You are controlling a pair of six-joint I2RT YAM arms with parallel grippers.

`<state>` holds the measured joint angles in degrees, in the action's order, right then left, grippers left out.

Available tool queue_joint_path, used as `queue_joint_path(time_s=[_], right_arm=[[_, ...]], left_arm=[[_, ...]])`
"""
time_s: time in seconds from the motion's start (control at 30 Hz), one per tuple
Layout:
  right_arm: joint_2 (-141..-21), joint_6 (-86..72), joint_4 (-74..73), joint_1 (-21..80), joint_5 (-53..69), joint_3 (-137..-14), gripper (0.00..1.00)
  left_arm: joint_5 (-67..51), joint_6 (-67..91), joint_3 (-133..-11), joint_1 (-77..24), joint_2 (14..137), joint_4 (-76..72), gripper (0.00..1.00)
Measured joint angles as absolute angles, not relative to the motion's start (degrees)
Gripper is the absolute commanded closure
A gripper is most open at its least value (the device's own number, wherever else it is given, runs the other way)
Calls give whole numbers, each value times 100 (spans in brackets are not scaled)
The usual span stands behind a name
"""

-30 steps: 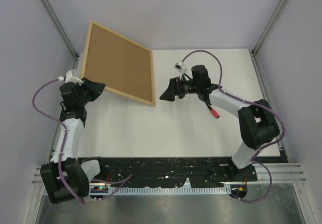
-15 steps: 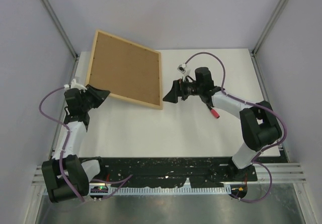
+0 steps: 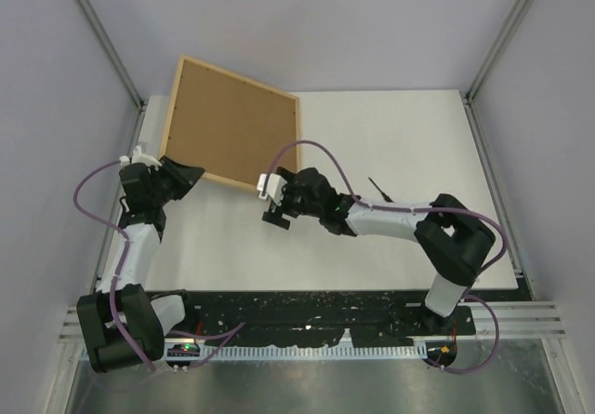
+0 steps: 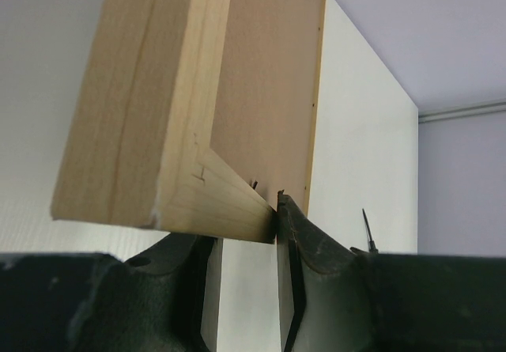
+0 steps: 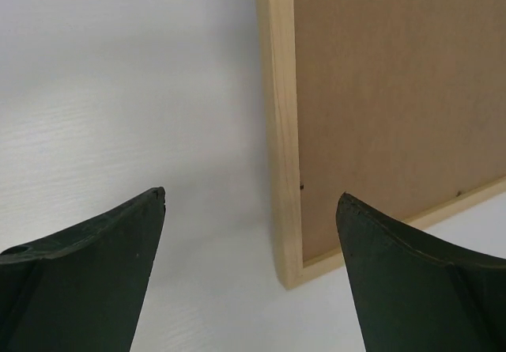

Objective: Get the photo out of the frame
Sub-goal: Turn over the photo frame at the center of the board.

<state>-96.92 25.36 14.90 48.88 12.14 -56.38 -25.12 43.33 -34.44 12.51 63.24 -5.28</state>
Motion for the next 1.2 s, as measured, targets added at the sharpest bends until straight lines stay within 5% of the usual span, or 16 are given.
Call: queue_joint_path(time_s=[0.33, 0.53, 0.63, 0.8, 0.9, 1.1, 1.2], right_arm=[[-11124, 4414, 3343, 5819, -760, -5701, 6], [-12066, 5297, 4772, 5937, -1522, -6141, 17], [-12438, 5680, 5367, 5961, -1848, -6514, 34], [-13124, 6383, 6418, 6110, -2263, -6803, 81], [-13367, 6560, 7015, 6206, -2679, -6827, 90], [-13419, 7050, 7286, 6252, -3044, -6831, 92], [-13393, 7354, 7328, 6250, -3103, -6751, 92]], left_arm=[[-2512, 4305, -3435, 1249, 6187, -432, 100], [-2510, 4303, -3433, 1249, 6132, -375, 100], [-2510, 4292, -3430, 1247, 6099, -346, 100], [-2508, 4263, -3430, 1238, 6073, -397, 100], [-2482, 4303, -3411, 1243, 6080, -316, 99], [-2475, 4429, -3402, 1236, 6088, -298, 51], [-2447, 3964, -3398, 1227, 6095, -75, 34]])
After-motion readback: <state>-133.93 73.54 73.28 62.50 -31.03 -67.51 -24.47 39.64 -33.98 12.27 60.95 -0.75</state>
